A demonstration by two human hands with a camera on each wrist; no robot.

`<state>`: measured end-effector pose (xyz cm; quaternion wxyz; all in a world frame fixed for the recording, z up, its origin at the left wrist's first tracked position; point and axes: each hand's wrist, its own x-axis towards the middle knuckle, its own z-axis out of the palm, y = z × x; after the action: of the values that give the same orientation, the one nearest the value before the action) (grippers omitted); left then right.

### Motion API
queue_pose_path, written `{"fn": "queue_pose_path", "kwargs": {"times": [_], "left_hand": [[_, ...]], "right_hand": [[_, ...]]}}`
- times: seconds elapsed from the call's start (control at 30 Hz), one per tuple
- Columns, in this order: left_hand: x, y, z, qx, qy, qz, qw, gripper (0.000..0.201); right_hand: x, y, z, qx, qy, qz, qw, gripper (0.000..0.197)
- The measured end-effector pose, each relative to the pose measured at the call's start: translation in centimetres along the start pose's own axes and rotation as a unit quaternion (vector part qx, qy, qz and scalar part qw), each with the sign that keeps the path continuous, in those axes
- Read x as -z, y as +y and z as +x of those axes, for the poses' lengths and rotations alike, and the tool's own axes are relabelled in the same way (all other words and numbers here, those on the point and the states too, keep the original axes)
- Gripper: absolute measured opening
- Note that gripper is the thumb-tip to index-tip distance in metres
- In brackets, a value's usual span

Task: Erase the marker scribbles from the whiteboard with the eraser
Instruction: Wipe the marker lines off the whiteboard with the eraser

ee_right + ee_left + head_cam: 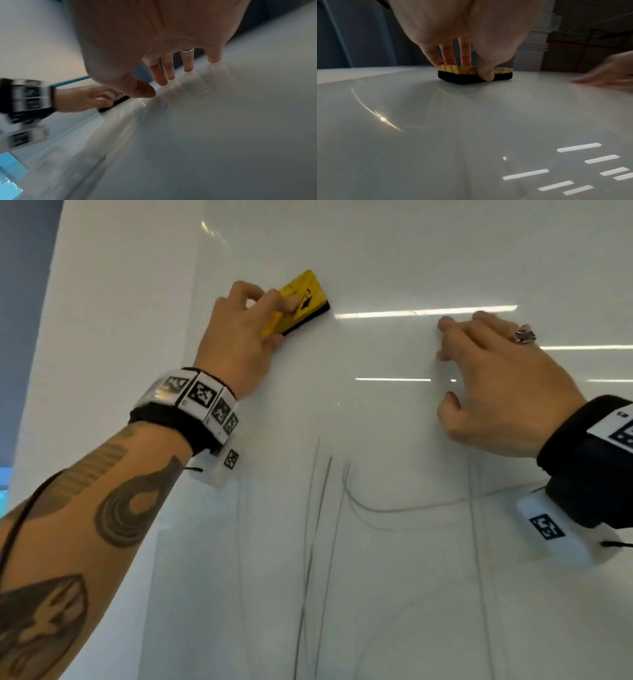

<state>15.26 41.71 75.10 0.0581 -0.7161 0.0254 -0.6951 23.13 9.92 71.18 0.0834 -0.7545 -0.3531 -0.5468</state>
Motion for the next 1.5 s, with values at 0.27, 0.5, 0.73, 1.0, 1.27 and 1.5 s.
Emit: {"fn": "queue_pose_path", "kwargs": {"times": [0.27, 0.5, 0.73, 1.0, 1.27, 1.5], "left_hand": [[1.4, 4.4, -21.3, -0.073, -0.124, -0.05, 0.988, 0.052], [1.7, -1.1, -9.0, 0.006, -0.044, 0.016, 0.999, 0.042], [2.4, 2.0, -21.0, 0.033, -0.101, -0.048, 0.993, 0.046], [2.4, 1.9, -19.8, -0.02, -0.129, 0.005, 0.991, 0.059], [0.3, 7.0, -15.2, -0.058, -0.096, -0.008, 0.994, 0.047], [0.5, 10.0, -25.5, -0.119, -0.161, -0.015, 0.98, 0.054]], "right_hand": [[0.5, -1.3, -0.3, -0.018, 0.012, 0.013, 1.0, 0.044], [0.3, -1.3, -0.5, -0.012, 0.03, 0.013, 0.999, 0.046], [0.7, -1.3, -1.1, -0.017, 0.009, 0.028, 0.999, 0.048], [0.2, -1.9, -0.6, -0.007, 0.019, 0.014, 1.0, 0.048], [0.4, -0.9, -1.5, -0.035, -0.016, 0.071, 0.997, 0.051], [0.3, -3.7, -12.9, -0.034, 0.059, 0.181, 0.981, 0.011]]}}
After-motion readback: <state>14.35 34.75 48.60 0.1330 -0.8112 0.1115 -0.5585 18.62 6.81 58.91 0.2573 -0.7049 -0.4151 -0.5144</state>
